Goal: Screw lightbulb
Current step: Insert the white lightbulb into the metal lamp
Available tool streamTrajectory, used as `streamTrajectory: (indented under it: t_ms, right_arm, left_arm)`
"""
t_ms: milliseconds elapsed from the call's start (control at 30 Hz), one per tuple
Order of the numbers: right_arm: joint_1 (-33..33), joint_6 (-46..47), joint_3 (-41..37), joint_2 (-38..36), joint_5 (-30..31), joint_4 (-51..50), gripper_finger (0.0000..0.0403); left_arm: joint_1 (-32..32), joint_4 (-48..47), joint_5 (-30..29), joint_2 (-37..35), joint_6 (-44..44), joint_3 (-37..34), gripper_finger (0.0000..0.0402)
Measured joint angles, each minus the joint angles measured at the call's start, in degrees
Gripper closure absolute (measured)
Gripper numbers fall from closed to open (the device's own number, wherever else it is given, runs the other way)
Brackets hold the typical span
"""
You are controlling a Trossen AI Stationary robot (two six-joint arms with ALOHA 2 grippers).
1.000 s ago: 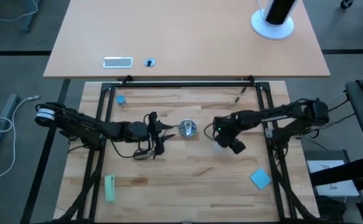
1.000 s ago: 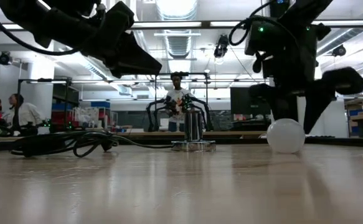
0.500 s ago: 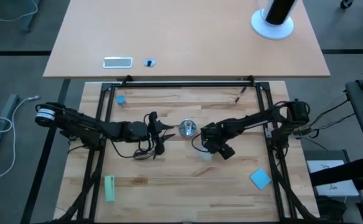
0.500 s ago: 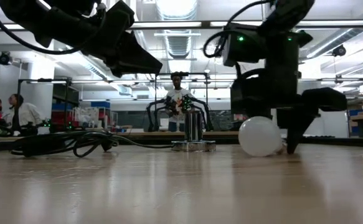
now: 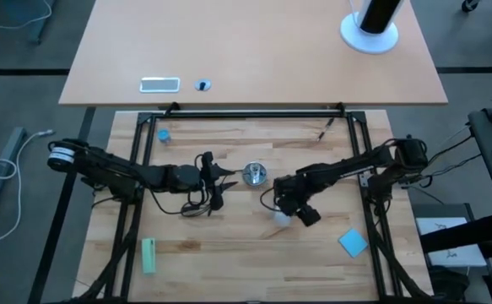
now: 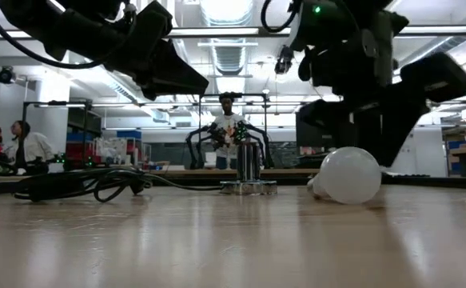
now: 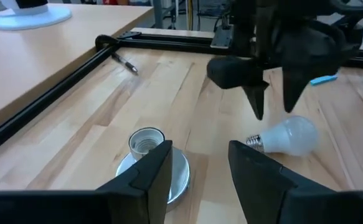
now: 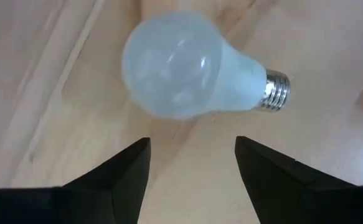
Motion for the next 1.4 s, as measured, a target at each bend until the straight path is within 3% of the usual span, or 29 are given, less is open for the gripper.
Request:
streamTrajectory:
  t_ms: [100, 200, 333, 467, 600, 767, 967, 1167, 1400]
  right_arm:
    - [0.88, 5.42, 0.0, -0.02, 0.28, 0.11, 0.0172]
    - [1.86, 6.24, -0.02, -0.08, 0.67, -0.6, 0.018]
    - [1.67, 11.72, -0.04, -0.13, -2.76, -0.62, 0.0192]
    - [1.96, 18.21, -0.04, 0.25, -9.05, 3.3, 0.0203]
    - [2.86, 20.86, -0.09, 0.57, -9.73, 9.97, 0.0213]
    - [3.04, 19.63, -0.09, 0.56, -7.48, 11.6, 0.0225]
    - [4.59, 9.71, -0.09, 1.31, -1.33, 9.8, 0.023]
    - [6.9, 2.74, -0.09, 5.48, 3.91, 14.03, 0.0205]
    - [7.29, 7.64, -0.02, 10.91, 3.49, 21.6, 0.0163]
  left_arm:
    - [-0.13, -2.98, 2.35, -0.02, -0.04, -0.02, 0.0259]
    - [-0.17, -6.06, 8.58, 0.1, -1.23, -0.09, 0.0265]
    - [-0.58, -7.96, 14.69, 1.46, -4.9, -0.36, 0.0275]
    - [-1.57, -8.03, 16.07, 4.03, -7.7, -1.03, 0.0283]
    - [-2.54, -6.99, 17.24, 7.91, -10.25, -0.94, 0.029]
    - [-3.46, -6.0, 20.22, 13.31, -12.17, 0.16, 0.0292]
    - [-4.04, 0.6, 21.66, 19.64, -12.26, 2.15, 0.0292]
    - [-4.1, 2.72, 23.09, 25.85, -12.11, 6.36, 0.0298]
    - [-4.1, 2.52, 23.09, 29.85, -12.04, 9.6, 0.0306]
